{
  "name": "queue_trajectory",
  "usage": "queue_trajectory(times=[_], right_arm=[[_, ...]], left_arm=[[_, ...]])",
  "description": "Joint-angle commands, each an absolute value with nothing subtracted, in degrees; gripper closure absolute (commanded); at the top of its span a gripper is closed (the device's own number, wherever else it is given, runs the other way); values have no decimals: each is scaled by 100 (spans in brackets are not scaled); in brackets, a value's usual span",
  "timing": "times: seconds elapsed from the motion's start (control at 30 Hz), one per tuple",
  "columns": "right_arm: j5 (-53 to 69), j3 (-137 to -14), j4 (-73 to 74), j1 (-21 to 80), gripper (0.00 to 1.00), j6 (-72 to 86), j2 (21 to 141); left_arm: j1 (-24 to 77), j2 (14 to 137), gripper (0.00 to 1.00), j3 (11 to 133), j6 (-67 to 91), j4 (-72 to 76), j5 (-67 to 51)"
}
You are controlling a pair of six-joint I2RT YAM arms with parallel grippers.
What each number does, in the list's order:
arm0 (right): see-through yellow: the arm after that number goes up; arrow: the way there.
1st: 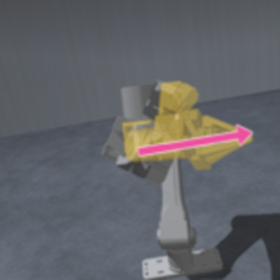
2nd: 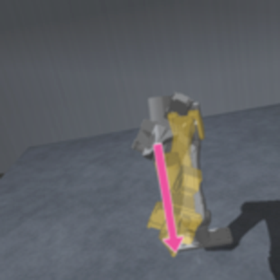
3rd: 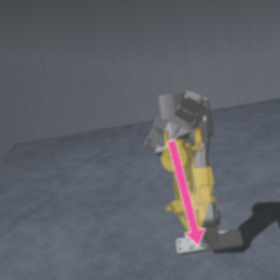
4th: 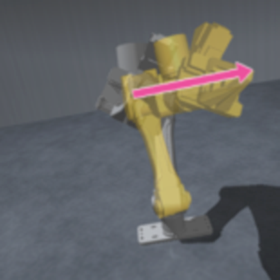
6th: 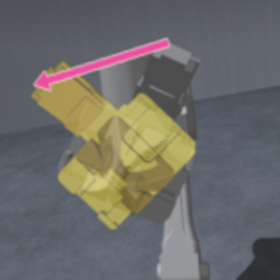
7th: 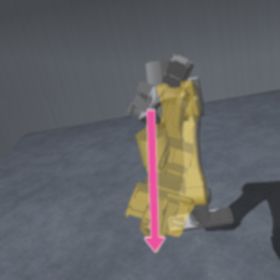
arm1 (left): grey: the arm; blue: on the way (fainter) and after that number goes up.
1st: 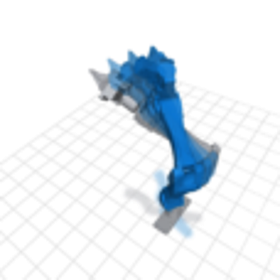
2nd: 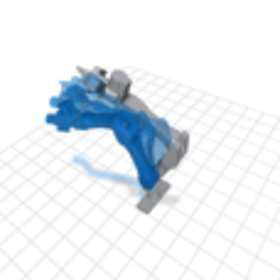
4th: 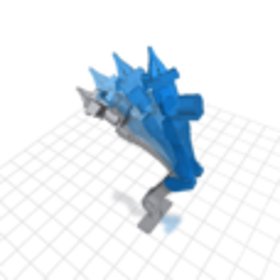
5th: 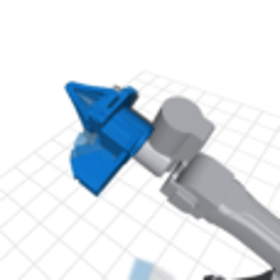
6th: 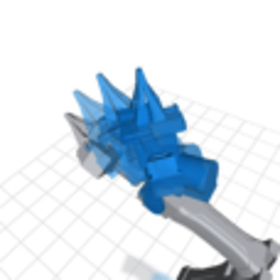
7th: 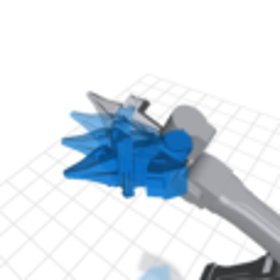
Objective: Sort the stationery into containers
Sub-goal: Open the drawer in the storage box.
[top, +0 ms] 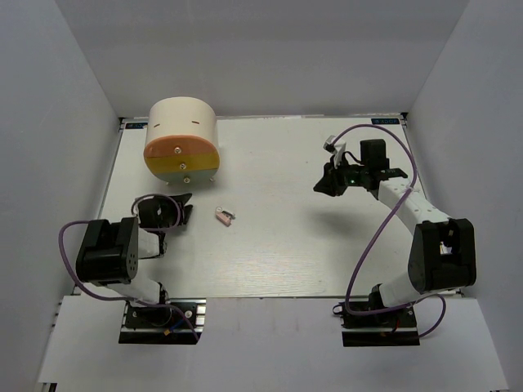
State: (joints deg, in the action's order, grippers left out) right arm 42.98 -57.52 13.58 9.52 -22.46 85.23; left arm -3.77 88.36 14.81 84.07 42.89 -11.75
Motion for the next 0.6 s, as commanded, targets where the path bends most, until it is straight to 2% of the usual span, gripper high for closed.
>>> queue_trajectory(times=[0.0, 0.57], right_arm=[[4474, -5722, 1318, 888, 74, -2180, 8508], [4421, -5897, 1476, 844, 73, -2241, 8675]], left_arm=[[-466, 9008, 45, 1810, 8525, 5475, -1424], [-633, 9896, 46, 2531, 8578, 5810, -1529]])
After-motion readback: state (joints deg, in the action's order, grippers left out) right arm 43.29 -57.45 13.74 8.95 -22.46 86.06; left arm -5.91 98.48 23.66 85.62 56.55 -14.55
